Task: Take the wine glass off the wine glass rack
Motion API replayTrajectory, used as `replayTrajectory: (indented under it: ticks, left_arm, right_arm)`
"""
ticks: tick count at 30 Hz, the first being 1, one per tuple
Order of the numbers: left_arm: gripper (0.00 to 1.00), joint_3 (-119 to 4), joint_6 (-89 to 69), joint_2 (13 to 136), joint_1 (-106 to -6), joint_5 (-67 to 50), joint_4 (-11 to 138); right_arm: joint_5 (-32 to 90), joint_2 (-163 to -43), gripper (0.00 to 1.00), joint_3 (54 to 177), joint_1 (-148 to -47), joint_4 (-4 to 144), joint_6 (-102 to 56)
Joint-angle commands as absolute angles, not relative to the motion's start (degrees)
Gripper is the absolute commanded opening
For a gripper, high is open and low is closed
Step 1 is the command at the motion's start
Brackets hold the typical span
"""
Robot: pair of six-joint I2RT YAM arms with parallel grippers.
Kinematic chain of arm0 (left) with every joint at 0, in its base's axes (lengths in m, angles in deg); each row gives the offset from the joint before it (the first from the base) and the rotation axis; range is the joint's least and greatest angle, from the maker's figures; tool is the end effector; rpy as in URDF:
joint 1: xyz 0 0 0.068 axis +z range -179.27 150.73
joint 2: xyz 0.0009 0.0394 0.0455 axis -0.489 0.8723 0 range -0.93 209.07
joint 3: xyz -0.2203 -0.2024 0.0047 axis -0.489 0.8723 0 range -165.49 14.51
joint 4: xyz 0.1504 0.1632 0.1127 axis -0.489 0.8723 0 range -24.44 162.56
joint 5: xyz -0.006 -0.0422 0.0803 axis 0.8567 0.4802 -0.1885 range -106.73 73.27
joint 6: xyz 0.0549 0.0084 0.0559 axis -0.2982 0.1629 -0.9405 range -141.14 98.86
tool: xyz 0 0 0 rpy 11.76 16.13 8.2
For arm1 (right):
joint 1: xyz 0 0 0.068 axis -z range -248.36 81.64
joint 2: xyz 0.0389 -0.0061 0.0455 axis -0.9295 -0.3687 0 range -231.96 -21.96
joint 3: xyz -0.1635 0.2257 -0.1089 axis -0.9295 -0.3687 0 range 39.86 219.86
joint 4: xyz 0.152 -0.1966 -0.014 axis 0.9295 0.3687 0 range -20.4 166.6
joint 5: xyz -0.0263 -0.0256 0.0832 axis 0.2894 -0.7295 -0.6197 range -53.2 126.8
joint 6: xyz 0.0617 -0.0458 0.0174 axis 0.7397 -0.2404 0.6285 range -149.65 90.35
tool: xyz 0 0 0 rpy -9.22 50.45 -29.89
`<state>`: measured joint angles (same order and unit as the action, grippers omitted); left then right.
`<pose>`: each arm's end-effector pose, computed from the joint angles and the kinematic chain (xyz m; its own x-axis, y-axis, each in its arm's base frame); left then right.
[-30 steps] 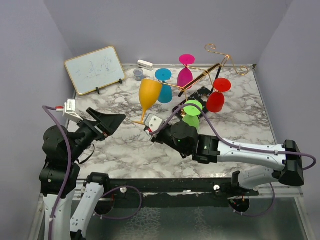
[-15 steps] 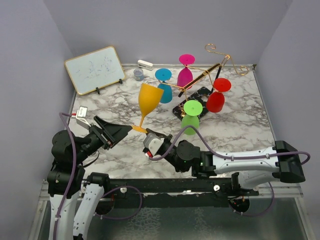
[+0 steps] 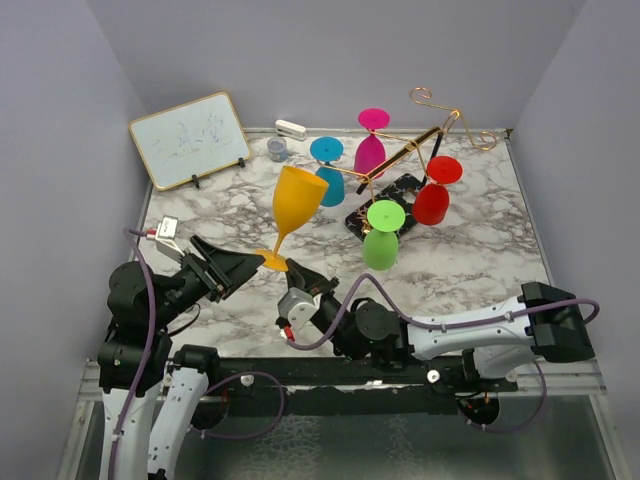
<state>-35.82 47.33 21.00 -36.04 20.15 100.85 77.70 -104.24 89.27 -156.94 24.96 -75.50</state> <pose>0.0470 -0.0464 0.3698 -0.6819 -0.6684 -0.2973 0.1409 0.2788 -0.9500 0.0524 0.3292 0.3524 0.5343 -0.3312 -0.7777 -0.5115 0.6058 -0.6094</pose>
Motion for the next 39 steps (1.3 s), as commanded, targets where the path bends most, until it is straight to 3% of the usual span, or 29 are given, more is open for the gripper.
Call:
replayTrajectory:
  ticks: [1, 4, 6, 8, 11, 12, 16, 17, 19, 21, 31, 36, 39]
  left_arm:
    - [0.68, -34.21, 48.93, 20.07, -35.95, 20.71, 100.85]
    - [0.68, -33.18, 49.47, 19.73, -35.97, 20.62, 100.27]
    - [0.61, -32.4, 50.19, 19.35, -35.97, 20.54, 99.4]
    - [0.44, -31.86, 50.73, 18.99, -36.03, 20.53, 98.82]
    - [0.06, -31.18, 50.92, 18.62, -35.95, 20.51, 98.85]
    - [0.0, -30.9, 50.88, 18.52, -35.94, 20.53, 98.86]
    - [0.0, -30.18, 51.45, 17.01, -35.96, 19.47, 98.75]
    - [0.0, -29.93, 51.91, 16.21, -36.01, 18.87, 98.14]
    - [0.0, -29.54, 52.96, 14.54, -35.94, 16.98, 97.1]
    - [0.0, -29.29, 53.84, 12.49, -36.02, 14.46, 96.13]
    - [0.0, -32.47, 49.55, 4.04, -35.97, 0.14, 99.42]
    - [0.0, -32.89, 45.7, -0.64, -35.95, -5.25, 103.57]
    - [0.0, -32.91, 43.95, -1.32, -35.91, -5.92, 106.27]
  right_arm:
    - [78.59, -105.26, 0.01, 88.38, -158.58, 17.89, -80.43]
    - [78.63, -106.01, 0.01, 88.37, -159.31, 17.51, -81.63]
    - [78.87, -106.61, 0.01, 88.31, -159.73, 17.08, -82.3]
    - [79.17, -107.2, 0.01, 88.14, -160.07, 16.39, -82.49]
    - [79.12, -107.52, 0.01, 88.42, -160.36, 17.8, -81.94]
    - [79.36, -107.52, 0.01, 88.46, -160.38, 17.96, -81.75]
    - [81.67, -105.99, 0.04, 88.3, -160.56, 18.62, -80.83]
    - [82.52, -105.25, 0.09, 88.3, -160.58, 19.54, -80.36]
    - [83.94, -103.21, 0.29, 88.57, -160.56, 23.97, -77.68]
    - [85.53, -100.59, 0.37, 88.81, -160.56, 29.95, -74.25]
    - [85.83, -81.77, 0.51, 97.27, -160.51, 77.99, -43.87]
    - [91.39, -81.59, 0.55, 108.87, -159.96, 94.07, -35.93]
    - [86.36, -84.84, 0.57, 119.19, -154.87, 98.95, -36.16]
